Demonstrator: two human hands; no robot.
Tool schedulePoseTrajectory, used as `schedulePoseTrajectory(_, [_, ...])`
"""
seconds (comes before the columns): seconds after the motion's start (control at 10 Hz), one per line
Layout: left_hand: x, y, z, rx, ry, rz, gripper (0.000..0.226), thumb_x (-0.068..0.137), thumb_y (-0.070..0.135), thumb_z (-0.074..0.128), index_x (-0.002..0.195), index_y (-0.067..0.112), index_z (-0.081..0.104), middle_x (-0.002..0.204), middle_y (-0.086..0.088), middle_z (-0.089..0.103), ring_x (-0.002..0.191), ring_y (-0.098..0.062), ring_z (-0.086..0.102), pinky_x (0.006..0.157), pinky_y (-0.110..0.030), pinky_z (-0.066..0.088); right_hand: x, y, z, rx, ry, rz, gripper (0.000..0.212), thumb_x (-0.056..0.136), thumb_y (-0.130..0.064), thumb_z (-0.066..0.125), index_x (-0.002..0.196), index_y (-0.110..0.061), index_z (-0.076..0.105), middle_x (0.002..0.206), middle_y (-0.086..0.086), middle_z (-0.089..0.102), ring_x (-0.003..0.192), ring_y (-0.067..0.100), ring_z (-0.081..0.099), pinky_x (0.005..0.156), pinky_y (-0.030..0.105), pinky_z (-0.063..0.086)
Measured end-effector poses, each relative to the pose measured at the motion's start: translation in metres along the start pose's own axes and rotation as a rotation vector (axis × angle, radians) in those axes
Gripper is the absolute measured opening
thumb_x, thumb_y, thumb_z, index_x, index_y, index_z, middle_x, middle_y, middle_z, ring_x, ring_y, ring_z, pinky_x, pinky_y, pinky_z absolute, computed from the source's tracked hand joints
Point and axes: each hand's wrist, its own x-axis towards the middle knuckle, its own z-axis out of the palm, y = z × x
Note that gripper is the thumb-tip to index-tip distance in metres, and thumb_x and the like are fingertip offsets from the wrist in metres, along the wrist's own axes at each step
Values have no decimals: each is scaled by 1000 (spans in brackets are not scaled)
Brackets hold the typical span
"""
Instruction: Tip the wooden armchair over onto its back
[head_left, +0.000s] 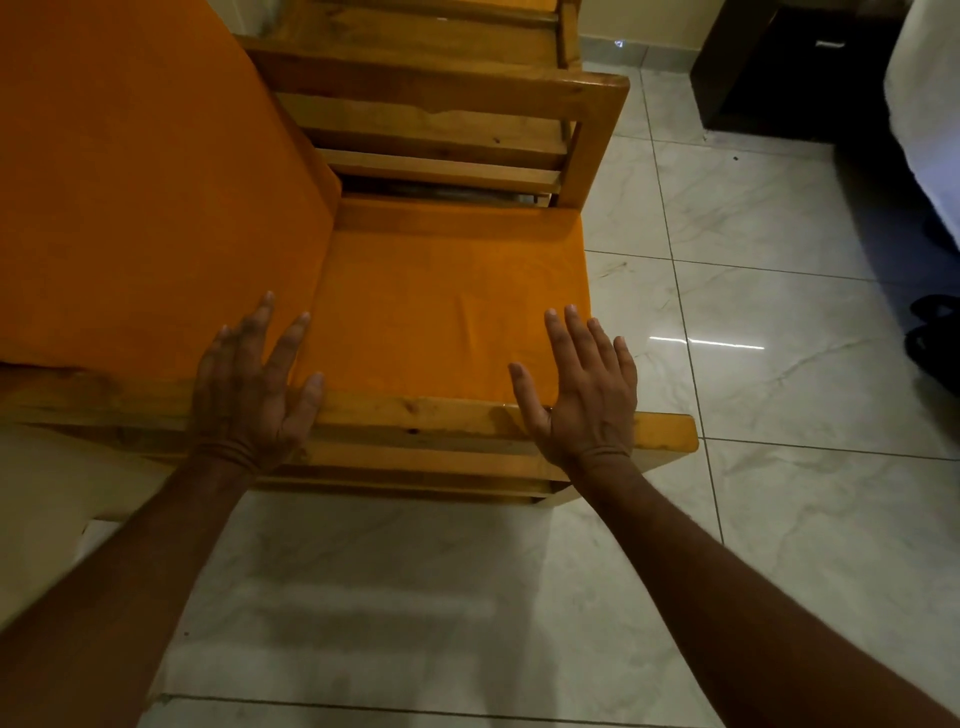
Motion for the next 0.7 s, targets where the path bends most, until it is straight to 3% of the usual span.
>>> schedulePoseTrajectory(0.3, [4, -2, 3, -8, 29, -12, 69, 92, 51, 43, 152, 18, 48, 163, -16, 36, 138, -44, 46, 108, -55, 37, 4, -1, 5, -15, 4, 16, 80, 98, -70, 29, 159, -20, 42, 166, 10, 40, 154, 33, 36, 124, 54, 27])
schedulePoseTrajectory(0.6, [3, 0, -6, -23, -74, -43, 72, 93, 56, 39, 155, 20, 40, 165, -15, 30, 142, -43, 37, 115, -56, 28, 3, -7, -1, -39, -64, 77, 80, 99, -69, 24, 160, -21, 39, 166, 10, 39, 155, 32, 33, 125, 54, 23])
schedulePoseTrajectory(0.7, [2, 7, -15, -50, -130, -93, 82, 91, 63, 36, 156, 11, 36, 166, -18, 27, 145, -44, 33, 118, -58, 23, -1, -16, -13, -32, -95, 116, 78, 100, -67, 20, 161, -21, 36, 168, 8, 36, 158, 30, 29, 127, 52, 19])
